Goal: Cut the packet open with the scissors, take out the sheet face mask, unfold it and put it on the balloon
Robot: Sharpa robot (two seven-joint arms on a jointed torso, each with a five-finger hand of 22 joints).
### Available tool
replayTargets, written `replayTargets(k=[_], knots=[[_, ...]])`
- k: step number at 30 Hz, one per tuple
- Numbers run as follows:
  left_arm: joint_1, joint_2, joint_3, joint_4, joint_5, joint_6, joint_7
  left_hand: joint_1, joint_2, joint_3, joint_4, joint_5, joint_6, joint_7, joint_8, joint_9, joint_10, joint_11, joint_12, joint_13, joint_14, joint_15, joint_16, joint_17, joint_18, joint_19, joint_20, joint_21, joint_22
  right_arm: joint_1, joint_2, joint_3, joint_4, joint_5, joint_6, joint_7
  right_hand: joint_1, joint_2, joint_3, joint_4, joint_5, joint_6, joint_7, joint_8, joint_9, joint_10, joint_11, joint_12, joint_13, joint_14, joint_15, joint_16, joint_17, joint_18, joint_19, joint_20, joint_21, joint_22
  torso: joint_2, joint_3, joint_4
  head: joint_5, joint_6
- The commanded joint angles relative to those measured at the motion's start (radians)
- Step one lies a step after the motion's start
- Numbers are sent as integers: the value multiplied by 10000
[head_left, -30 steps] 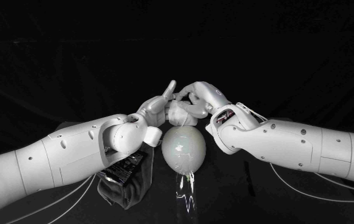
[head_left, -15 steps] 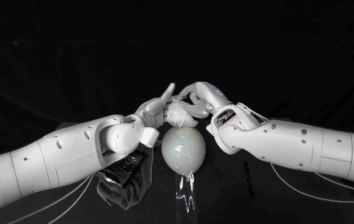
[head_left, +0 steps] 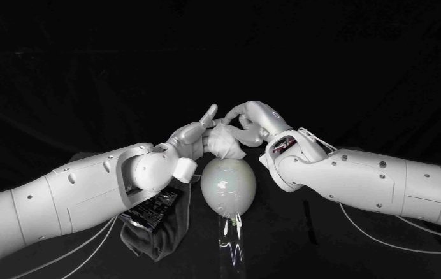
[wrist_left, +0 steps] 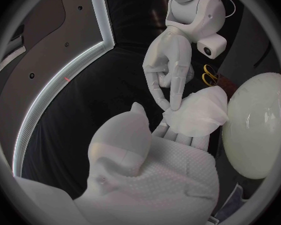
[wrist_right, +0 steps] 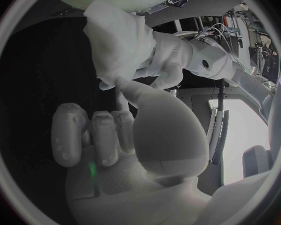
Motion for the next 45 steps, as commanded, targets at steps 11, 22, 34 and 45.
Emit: replayTargets(k=[11, 22, 34, 45], knots=[[13, -65, 0, 24, 221, 151, 47, 2650, -129, 1406, -805, -8, 2371, 1491, 1393, 602, 614, -38, 26, 45, 359, -46, 63, 50, 113, 184, 12, -25, -9, 4, -44, 6, 26, -69, -334, 78, -14, 90, 73, 5, 5, -17, 0, 48, 23, 925, -85, 63, 2483, 1061, -64, 35, 2635, -24, 138, -85, 85, 2080, 0, 1, -4, -16, 2], [12, -103, -4, 86, 166, 68, 264, 3540, -302, 2327, -1334, -19, 2859, 1448, 1829, 669, 1396, -86, 87, 93, 534, -105, 92, 78, 148, 254, 11, -58, -14, 4, 1, 6, -48, -123, -148, -133, -22, 76, 87, -11, 6, -20, -4, 74, 44, 930, -89, 74, 2490, 1061, -68, 35, 2635, -22, 134, -90, 75, 2077, -1, -4, 0, -27, 0], [9, -156, -5, 82, 416, -226, 514, 2723, -796, 2609, -177, -28, 2728, 1460, 2258, 665, 2255, -95, 156, 142, 643, -112, 51, 82, 134, 21, 18, -185, -25, 4, -15, 6, -49, -250, -80, -373, -25, 69, 93, -19, 6, -22, -5, 84, 52, 937, -90, 89, 2500, 1061, -70, 35, 2635, -21, 132, -92, 72, 2076, -3, 6, -2, -45, 7], [9, -194, -8, 61, 150, -349, 274, 1989, -1235, 1999, -1, -33, 2483, 1455, 2842, 770, 2378, -106, 209, 152, 668, -106, 22, 76, 101, -264, 19, -278, -42, 4, 10, 6, -67, -190, -149, -540, -27, 63, 102, -28, 6, -23, -7, 97, 63, 942, -92, 100, 2507, 1061, -72, 35, 2635, -25, 141, -94, 91, 2081, 0, 5, 1, -54, -1]])
